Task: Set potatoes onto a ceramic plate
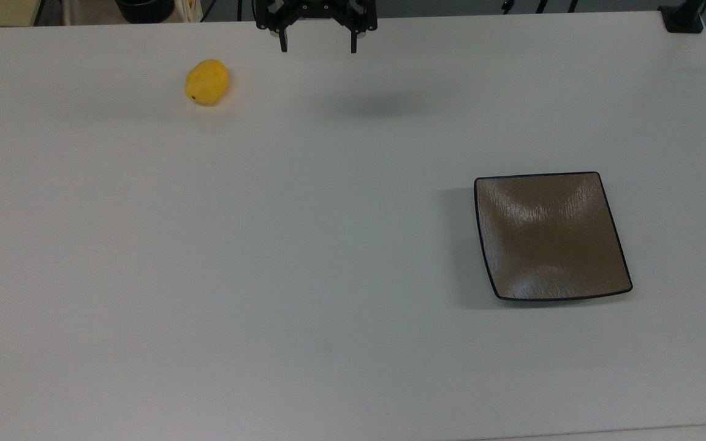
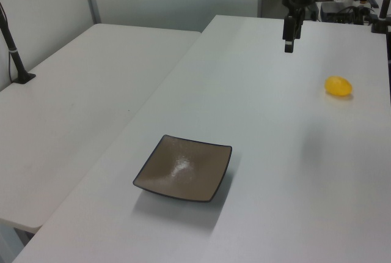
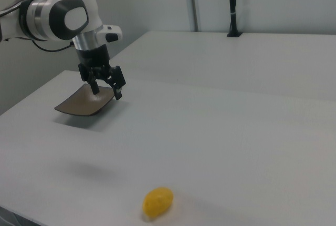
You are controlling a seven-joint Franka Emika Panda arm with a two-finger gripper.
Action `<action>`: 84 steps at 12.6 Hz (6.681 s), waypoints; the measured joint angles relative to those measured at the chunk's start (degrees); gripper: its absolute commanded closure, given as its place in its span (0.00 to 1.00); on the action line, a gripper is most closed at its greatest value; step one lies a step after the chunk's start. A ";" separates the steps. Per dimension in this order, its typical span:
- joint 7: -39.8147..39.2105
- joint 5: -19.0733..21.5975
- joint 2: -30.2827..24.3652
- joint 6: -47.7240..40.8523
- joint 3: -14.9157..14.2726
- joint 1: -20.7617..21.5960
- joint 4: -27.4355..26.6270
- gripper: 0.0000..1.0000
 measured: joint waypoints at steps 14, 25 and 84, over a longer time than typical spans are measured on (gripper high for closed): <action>0.03 0.00 -1.37 0.00 -0.22 -0.09 -0.02 0.00; 1.13 0.00 -1.85 0.00 -2.55 -0.71 -0.42 0.00; -1.43 -3.34 0.37 28.12 -17.62 -8.89 -33.91 0.58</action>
